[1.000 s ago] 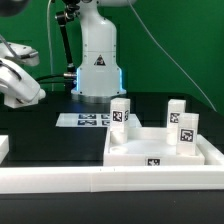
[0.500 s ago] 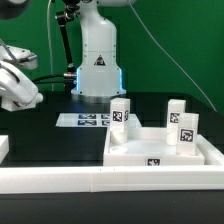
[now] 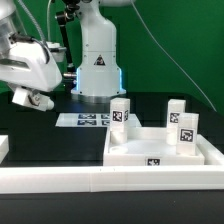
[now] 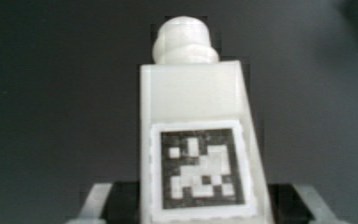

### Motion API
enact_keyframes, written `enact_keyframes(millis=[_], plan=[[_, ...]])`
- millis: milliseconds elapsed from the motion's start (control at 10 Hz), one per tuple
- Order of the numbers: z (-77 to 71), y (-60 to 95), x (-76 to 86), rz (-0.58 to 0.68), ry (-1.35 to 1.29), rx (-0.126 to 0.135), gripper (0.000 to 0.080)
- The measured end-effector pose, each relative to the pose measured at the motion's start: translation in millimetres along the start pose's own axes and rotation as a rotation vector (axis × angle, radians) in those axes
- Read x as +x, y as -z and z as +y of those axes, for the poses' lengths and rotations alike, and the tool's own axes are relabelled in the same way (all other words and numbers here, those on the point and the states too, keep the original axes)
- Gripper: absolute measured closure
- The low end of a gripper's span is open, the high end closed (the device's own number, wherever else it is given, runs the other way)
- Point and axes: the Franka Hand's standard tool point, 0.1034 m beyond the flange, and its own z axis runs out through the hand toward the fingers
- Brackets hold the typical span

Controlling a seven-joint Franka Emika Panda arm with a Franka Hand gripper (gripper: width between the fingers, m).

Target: Assemble square table

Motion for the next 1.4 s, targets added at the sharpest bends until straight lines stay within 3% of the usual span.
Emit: enact_keyframes(millis=[100,300,500,700,900,1100,1300,1400], plan=[[-2.7,1.2,7.2,0.088,0.007,0.003,0.0509],[-19.6,3.6,4.1,0.188,0.000,0.010,0.0509],[-52.7,17.7,8.4,0.332,-0.019,0.033,0.0509],[-79.9,21.7,4.8,0.438,-0.032,0.049,0.0509],[-82.1,16.7,4.6,0.541,-0.013,0.047,0.0509],[-94.3,16.5,2.7,0.683,-0.004,0.060,0.0509],[-130.2,24.0,-4.4,0.801,0.064,0.077,0.0509],[-142.0,18.8,-6.5,0.833,0.129,0.047,0.0509]])
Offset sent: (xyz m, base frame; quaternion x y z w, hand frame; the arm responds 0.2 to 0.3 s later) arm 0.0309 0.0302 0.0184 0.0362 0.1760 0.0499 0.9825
